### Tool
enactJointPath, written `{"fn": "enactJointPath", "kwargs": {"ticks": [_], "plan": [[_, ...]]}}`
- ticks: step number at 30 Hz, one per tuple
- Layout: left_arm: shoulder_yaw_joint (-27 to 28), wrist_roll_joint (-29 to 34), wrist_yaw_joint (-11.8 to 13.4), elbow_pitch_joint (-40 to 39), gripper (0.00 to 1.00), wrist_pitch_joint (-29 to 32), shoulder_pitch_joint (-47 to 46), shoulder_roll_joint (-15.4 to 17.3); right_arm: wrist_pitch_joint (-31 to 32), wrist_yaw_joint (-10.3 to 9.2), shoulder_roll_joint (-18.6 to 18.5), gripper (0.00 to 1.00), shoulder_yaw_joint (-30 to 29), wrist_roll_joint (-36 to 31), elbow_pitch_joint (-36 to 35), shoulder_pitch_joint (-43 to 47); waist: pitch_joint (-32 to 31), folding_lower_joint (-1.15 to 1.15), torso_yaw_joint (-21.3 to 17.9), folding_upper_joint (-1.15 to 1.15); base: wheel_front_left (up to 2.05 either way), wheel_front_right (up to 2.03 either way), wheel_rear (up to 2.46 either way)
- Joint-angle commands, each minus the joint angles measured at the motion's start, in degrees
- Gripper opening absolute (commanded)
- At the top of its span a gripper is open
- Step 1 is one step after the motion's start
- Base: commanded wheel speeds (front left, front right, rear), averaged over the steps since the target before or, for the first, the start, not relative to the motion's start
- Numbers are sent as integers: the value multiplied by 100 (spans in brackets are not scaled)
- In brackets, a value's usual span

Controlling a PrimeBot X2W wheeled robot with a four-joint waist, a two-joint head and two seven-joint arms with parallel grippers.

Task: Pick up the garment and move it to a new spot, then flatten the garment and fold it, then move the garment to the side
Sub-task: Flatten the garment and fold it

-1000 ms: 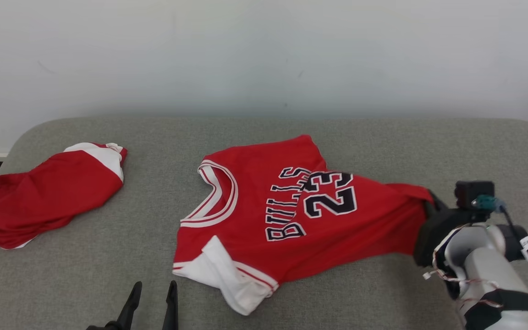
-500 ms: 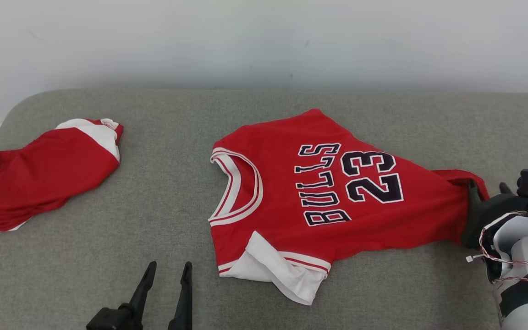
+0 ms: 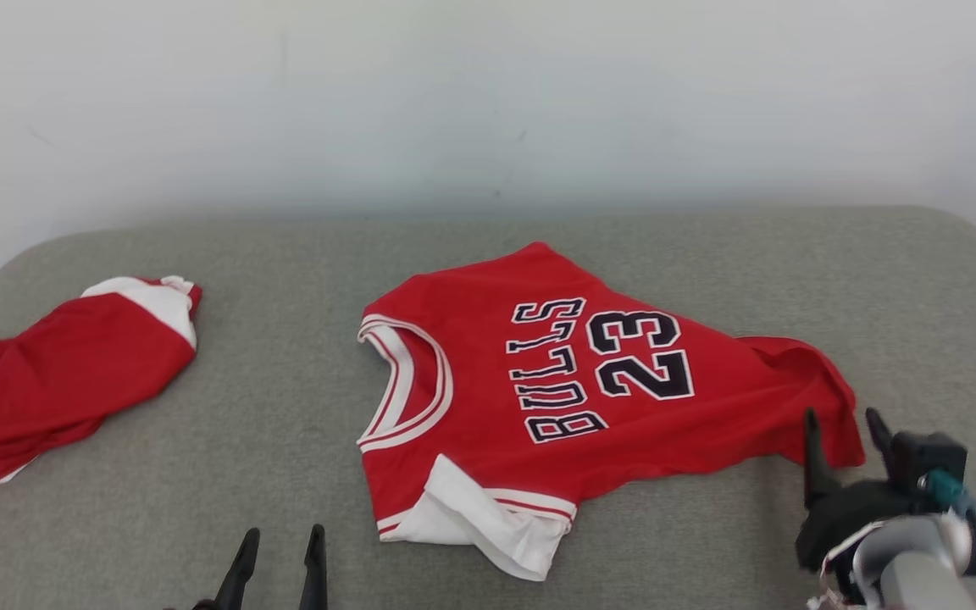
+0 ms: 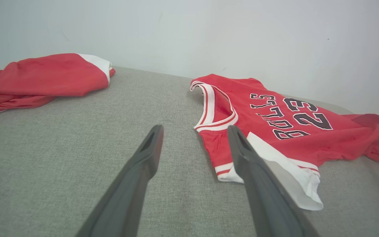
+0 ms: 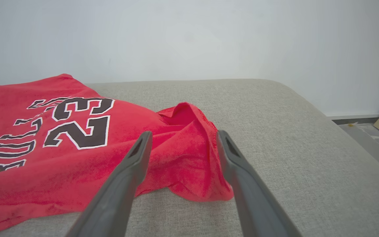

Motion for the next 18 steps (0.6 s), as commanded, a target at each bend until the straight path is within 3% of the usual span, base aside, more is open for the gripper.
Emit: {"fn": "enactJointPath", "kwargs": {"ticks": [1, 10, 18], "plan": [[50, -26, 18, -8, 100, -4, 133, 2, -57, -15, 72, 100, 156, 153, -300, 334, -290, 1, -315, 0, 0, 0, 0], [182, -69, 8, 15, 100, -4, 328, 2, -87, -15, 299, 100, 848, 457, -2433, 1977, -511, 1, -674, 0, 0, 0, 0], [155, -118, 14, 24, 100, -4, 451, 2, 37, -15, 372, 100, 996, 545, -3114, 2758, -599, 1, -677, 0, 0, 0, 0]]}}
